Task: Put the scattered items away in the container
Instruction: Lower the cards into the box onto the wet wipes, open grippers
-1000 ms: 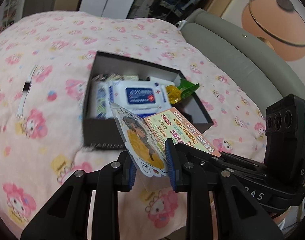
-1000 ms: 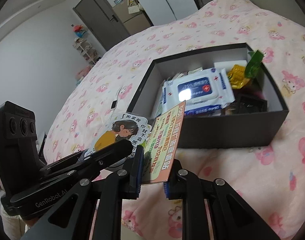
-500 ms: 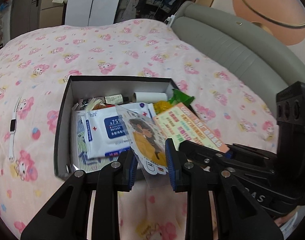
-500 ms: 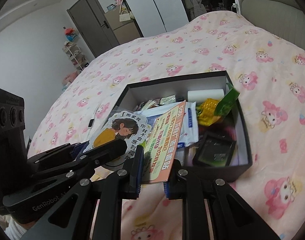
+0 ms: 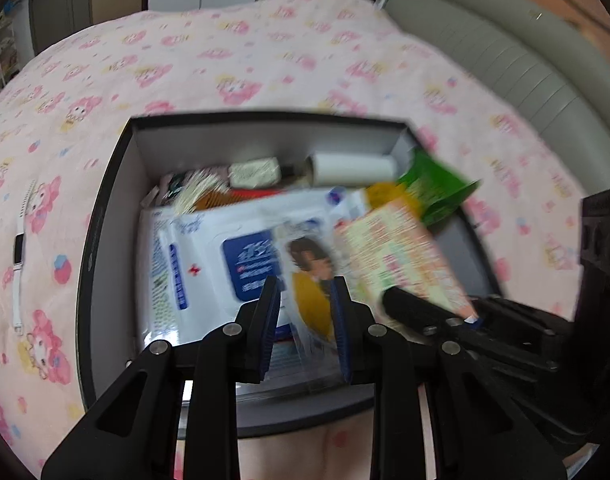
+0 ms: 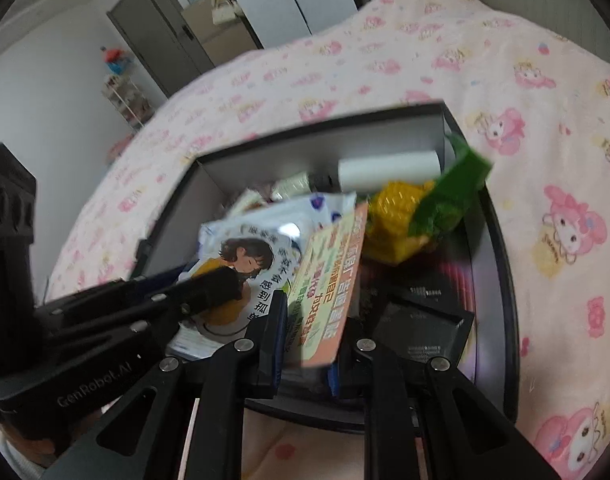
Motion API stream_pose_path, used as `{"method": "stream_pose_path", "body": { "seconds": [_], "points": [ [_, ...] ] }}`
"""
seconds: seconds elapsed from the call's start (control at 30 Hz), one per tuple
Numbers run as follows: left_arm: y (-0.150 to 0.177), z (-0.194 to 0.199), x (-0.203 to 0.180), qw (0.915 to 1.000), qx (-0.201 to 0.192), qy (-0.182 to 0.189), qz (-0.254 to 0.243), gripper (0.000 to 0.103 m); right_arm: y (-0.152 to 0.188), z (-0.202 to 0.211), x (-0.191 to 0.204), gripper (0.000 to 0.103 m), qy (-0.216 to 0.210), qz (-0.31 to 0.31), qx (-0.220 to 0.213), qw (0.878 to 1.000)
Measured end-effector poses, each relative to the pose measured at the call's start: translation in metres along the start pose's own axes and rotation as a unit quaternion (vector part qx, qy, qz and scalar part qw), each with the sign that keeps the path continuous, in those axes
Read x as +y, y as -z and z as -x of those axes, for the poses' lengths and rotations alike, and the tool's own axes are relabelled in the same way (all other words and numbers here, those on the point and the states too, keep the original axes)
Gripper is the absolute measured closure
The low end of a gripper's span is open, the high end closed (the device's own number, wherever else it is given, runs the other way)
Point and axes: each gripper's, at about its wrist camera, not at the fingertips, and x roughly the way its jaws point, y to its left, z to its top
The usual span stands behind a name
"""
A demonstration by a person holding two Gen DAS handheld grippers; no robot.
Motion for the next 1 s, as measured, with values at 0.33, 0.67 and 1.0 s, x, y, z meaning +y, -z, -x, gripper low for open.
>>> {"method": "stream_pose_path", "body": {
  "seconds": [0.33, 0.67, 1.0],
  "points": [
    [0.015, -0.006, 0.006, 0.9994, 0.009, -0.032, 0.0, 0.065, 0.009, 0.019, -0.005, 0.083, 0.103, -0.008, -0.066, 0.992],
    [0.024, -0.009, 0.004, 0.9986, 0.033, -0.031, 0.026, 0.061, 0.018, 0.011, -0.003, 0.082, 0.113, 0.029, -0.03, 0.993],
    [0.046, 0.087, -0.008, 0.9976, -0.064, 0.026, -0.004, 0.056, 0.033, 0.058, 0.031, 0.074, 0.081, 0.026, -0.072, 0.994]
  ]
}}
